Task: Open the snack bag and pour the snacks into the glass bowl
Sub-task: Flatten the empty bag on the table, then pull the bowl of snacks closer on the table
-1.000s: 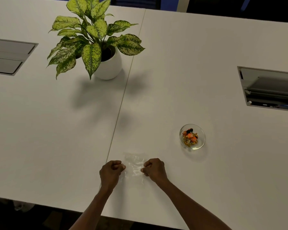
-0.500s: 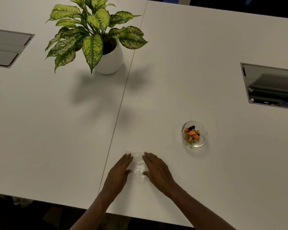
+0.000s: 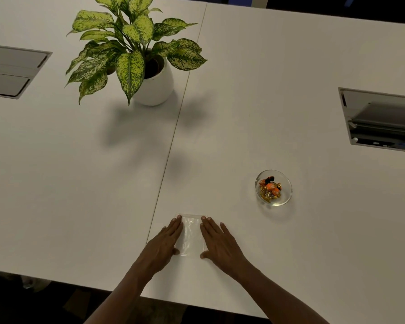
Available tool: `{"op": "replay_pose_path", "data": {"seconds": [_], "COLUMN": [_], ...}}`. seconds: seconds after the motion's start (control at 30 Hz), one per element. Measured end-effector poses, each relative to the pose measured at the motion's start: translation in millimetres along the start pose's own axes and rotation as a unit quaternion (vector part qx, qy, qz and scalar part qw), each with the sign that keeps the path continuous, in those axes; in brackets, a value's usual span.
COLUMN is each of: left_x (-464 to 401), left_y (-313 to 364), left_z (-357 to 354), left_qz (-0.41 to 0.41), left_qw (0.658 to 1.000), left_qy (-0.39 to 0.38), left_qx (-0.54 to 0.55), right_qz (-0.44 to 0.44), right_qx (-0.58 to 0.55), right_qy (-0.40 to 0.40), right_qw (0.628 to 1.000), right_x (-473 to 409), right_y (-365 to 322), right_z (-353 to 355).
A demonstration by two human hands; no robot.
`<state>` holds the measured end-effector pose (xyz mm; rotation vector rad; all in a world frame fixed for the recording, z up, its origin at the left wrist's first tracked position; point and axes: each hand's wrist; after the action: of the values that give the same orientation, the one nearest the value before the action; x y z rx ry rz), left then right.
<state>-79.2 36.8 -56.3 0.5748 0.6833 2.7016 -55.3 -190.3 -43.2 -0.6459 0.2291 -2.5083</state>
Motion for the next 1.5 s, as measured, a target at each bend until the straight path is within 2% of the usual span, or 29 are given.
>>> {"op": "replay_pose_path", "data": {"seconds": [0.23,0.37,0.6,0.7,0.83,0.93,1.07,1.17,1.33,1.5], "left_x": [3.2,7.3,2.1,-19.6,-57.5,-87.0,-121.1,-147.3,-177.6,-203.7], "left_y": [-2.4,5.2,48.0,86.2,132.4,163.8,189.3,198.8,203.1,208.3], "left_z": [-0.2,2.1,7.1,18.5,30.3,38.9,48.0,50.4,48.7,45.5], "left_qz": [0.004,0.016,0.071,0.082,0.111,0.135,0.138,0.14,0.183,0.225], "left_qw": [1.0,0.999,0.98,0.962,0.936,0.909,0.909,0.917,0.924,0.917], "left_qy": [-0.002,0.035,0.163,0.219,0.23,0.221,0.21,0.2,0.165,0.13], "left_qx": [0.002,0.022,0.091,0.139,0.244,0.328,0.331,0.315,0.292,0.304], "right_qz": [0.008,0.015,0.014,-0.032,-0.062,-0.093,-0.141,-0.193,-0.291,-0.315], "right_qx": [-0.039,-0.041,-0.02,-0.016,-0.043,-0.053,-0.125,-0.169,-0.254,-0.293], "right_qy": [0.002,0.026,0.134,0.195,0.283,0.319,0.351,0.347,0.264,0.216], "right_qw": [0.999,0.999,0.991,0.98,0.956,0.942,0.917,0.902,0.884,0.876], "right_x": [3.7,9.7,32.6,46.2,66.7,79.3,86.1,82.9,65.8,45.5], "right_y": [-2.6,2.6,33.8,51.5,80.5,109.9,148.1,177.2,205.0,217.0], "right_z": [2.9,6.8,11.0,27.7,58.6,74.2,85.8,92.1,95.0,99.6]}}
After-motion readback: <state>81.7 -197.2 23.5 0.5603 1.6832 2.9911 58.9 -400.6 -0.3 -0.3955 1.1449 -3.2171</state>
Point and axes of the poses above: each hand's wrist, its own x-axis away from the middle knuckle, its own z-axis out of the back of the hand, y = z × x
